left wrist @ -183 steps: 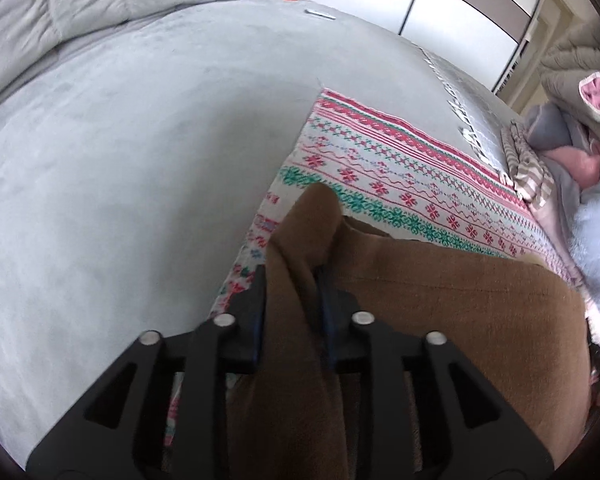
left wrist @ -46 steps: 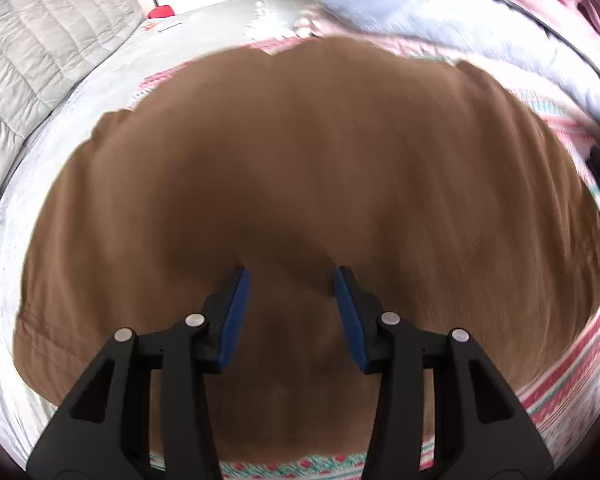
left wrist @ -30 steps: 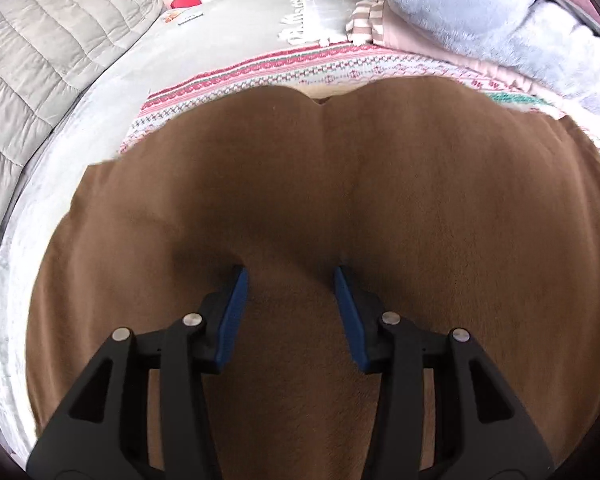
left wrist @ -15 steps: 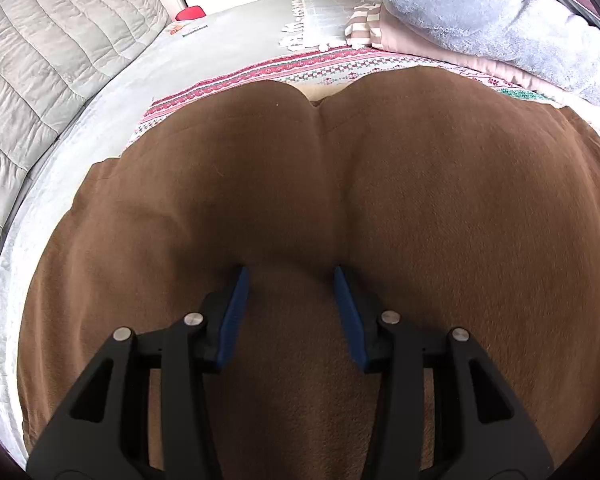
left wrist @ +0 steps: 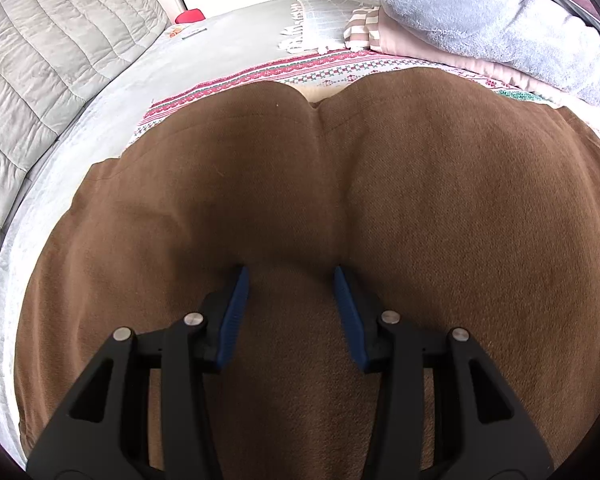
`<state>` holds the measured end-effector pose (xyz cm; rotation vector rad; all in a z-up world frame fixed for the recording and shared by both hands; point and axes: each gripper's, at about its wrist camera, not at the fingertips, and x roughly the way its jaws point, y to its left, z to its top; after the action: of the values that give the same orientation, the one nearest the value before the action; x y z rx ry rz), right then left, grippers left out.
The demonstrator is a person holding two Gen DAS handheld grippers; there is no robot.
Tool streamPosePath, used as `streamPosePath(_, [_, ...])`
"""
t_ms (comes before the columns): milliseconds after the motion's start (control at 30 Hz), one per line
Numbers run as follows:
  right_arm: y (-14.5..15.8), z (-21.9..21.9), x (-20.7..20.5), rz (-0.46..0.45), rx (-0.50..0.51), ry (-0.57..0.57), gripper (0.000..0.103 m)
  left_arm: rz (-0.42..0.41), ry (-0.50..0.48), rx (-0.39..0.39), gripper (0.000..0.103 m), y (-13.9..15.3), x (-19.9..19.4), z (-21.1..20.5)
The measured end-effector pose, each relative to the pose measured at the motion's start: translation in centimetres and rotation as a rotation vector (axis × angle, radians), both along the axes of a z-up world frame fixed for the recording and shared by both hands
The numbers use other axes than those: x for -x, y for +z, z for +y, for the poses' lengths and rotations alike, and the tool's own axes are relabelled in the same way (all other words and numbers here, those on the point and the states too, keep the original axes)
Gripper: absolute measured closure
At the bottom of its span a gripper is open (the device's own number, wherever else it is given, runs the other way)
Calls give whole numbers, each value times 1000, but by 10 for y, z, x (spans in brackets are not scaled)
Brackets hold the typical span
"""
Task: Fold large clothes
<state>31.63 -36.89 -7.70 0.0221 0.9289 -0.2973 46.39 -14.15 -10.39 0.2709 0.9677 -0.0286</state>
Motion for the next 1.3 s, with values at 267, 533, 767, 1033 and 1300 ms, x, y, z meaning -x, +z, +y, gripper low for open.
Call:
streamPosePath(267, [-62, -82, 23, 7, -834, -139, 12, -6, -2, 20, 56, 0, -1, 2])
streamPosePath(533, [-75, -93, 6, -155, -1056, -286, 11, -6, 0, 25, 56, 0, -1, 3])
streamPosePath(767, [-69, -81, 4, -233, -1002, -327, 27, -7, 0, 31, 56, 0, -2, 2])
streamPosePath(1033, [-59, -78, 5, -300, -973, -311, 52, -9, 1, 25, 56, 1, -2, 1])
streamPosePath(1300, [-15, -57, 7, -414, -862, -237, 78, 20, -47, 90, 56, 32, 13, 25])
